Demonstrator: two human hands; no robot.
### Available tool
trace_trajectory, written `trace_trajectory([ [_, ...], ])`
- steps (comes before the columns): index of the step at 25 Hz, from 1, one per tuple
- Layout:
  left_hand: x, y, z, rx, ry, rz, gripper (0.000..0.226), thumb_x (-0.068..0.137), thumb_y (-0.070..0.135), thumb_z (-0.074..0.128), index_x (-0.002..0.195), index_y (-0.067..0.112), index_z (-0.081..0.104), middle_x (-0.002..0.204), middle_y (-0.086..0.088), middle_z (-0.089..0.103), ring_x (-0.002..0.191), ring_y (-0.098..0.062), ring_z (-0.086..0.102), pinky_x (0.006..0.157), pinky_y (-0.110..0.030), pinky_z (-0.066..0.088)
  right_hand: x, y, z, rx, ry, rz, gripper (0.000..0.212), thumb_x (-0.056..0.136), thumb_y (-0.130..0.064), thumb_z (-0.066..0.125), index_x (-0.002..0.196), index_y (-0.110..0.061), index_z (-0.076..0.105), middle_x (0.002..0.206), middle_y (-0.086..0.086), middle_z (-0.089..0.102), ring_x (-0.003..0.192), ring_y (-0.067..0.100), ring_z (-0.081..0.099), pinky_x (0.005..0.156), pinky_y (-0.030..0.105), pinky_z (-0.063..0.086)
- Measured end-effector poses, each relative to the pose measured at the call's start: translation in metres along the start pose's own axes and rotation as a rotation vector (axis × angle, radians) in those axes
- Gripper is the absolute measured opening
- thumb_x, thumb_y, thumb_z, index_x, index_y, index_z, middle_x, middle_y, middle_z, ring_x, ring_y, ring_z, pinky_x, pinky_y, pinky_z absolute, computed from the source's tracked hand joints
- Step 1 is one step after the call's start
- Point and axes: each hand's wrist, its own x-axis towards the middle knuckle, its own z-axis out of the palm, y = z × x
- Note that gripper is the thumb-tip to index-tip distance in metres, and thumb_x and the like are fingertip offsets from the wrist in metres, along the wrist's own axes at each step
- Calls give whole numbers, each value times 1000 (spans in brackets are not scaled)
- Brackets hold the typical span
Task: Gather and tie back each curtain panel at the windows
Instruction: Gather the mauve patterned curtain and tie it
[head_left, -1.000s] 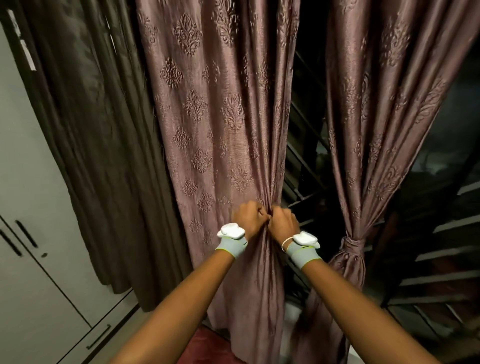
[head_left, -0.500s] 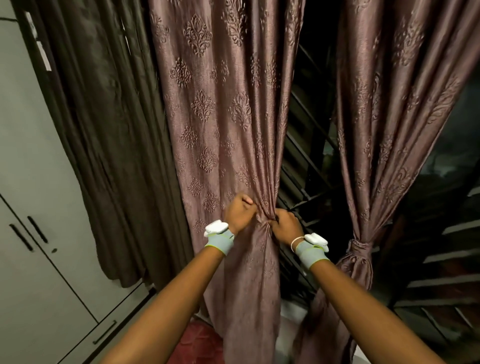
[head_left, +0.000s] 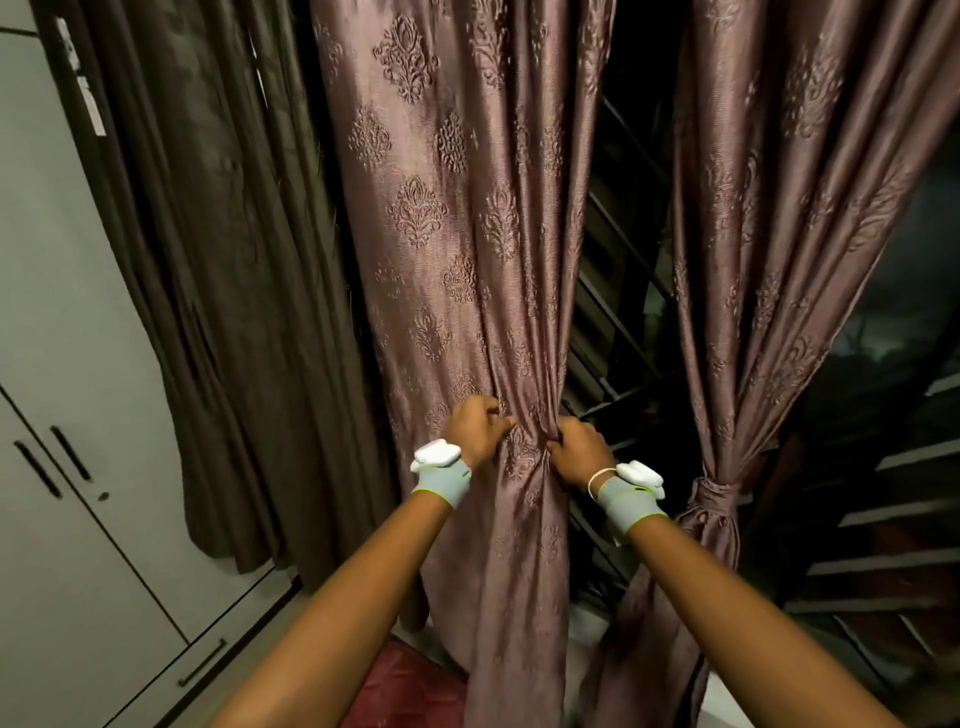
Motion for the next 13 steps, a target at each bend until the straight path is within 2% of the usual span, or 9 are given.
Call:
trace_trajectory([
  [2,-9,8,5,133,27,50,39,84,33,68,59,12,47,72,-18,64,79,-40,60,60,-38,41,-3,-4,-2,-107,82,1,32,88,-27,52,118,-15,56,117,22,63,108,44,59,85,45,51],
  [3,-14,15,7,178,40,72,35,85,32,66,62,13,50,77,-18,66,83,-40,60,62,-38,42,-6,-9,-1,-130,95,-1,36,89,-30,53,121,-13,53,117,23,63,107,45,59,84,45,51],
  [5,-20,25,13,244,51,85,21,89,32,61,86,12,63,96,-18,68,95,-39,60,71,-41,45,-10,-20,5,-111,59,-38,40,90,-33,52,122,-11,49,117,25,62,107,45,59,83,44,50],
  [6,-21,27,16,275,55,72,24,90,32,58,99,10,62,104,-19,65,100,-39,58,76,-42,45,-12,-26,9,-76,22,-64,39,88,-35,53,120,-12,48,118,25,62,107,44,60,82,44,50],
  [9,-20,22,14,355,25,56,30,92,30,54,113,8,56,112,-21,60,105,-40,56,82,-45,42,-14,-37,13,52,-76,-77,43,79,-38,58,115,-17,47,118,21,62,107,42,60,81,41,52],
  [11,-15,23,8,271,-53,40,29,87,29,57,107,8,59,109,-22,62,103,-40,58,83,-45,44,-12,-33,14,61,-75,-79,44,81,-37,57,119,-17,48,119,23,61,108,44,59,82,42,51],
  [13,-9,20,3,93,-186,77,24,75,29,54,84,8,61,90,-21,67,88,-33,64,78,-45,51,-8,-22,14,34,-45,-73,41,88,-36,53,124,-16,48,124,24,59,111,45,56,86,45,49],
])
